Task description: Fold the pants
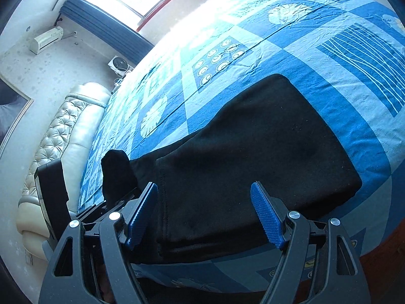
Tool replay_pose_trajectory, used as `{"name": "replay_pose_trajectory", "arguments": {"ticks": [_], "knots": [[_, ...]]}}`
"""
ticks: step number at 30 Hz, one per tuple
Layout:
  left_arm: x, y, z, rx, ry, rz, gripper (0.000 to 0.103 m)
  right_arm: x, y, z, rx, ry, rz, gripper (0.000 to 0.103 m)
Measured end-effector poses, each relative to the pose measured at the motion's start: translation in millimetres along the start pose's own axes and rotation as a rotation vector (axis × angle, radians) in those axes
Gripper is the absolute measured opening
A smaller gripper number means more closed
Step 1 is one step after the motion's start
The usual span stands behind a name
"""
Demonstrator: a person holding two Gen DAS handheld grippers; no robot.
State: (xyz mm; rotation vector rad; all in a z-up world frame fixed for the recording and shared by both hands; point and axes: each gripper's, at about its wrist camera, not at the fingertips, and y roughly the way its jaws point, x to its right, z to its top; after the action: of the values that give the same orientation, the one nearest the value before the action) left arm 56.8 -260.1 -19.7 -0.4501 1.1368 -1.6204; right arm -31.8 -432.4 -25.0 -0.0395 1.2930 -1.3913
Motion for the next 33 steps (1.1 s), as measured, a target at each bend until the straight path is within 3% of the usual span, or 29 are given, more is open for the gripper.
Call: {"name": "replay_pose_trajectory", "arguments": {"ticks": [13, 17, 19, 20, 23, 27, 31, 33], "knots": [[6.0, 3.0, -3.6, 0.009, 0.016, 0.014, 0.018, 0.5, 2.6, -0.9, -0.008, -0.006, -0.014, 0.076], [4.9, -8.2, -5.4, 0.025, 0.008, -0.034, 0.030, 1.4, 2.9, -0.5, -0.009, -0.007, -0.014, 0.076], [5.1, -20.3, -7.8, 0.045, 0.012, -0.087, 0.047, 2.2, 2.0, -0.1, -0.006, -0.006, -0.014, 0.076], [5.3, -27.9, -9.8, 0.060, 0.018, -0.100, 0.065, 3.2, 0.7, 0.3, -0.004, -0.003, -0.013, 0.076], [0.9, -59.4, -17.7, 0.146, 0.065, -0.119, 0.070, 5.4, -4.5, 2.0, 0.007, 0.001, -0.015, 0.075], [-41.5, -103.6, -32.7, 0.258, 0.032, -0.179, 0.088, 7.1, -8.2, 3.4, -0.003, 0.017, 0.019, 0.076], [-117.7, -115.1, -60.3, 0.300, -0.136, -0.239, 0.093, -2.2, 2.4, -1.2, -0.076, 0.036, 0.142, 0.076], [-153.3, -106.1, -78.5, 0.296, -0.235, -0.227, 0.093, -10.4, 15.6, -5.6, -0.126, 0.058, 0.224, 0.076]]}}
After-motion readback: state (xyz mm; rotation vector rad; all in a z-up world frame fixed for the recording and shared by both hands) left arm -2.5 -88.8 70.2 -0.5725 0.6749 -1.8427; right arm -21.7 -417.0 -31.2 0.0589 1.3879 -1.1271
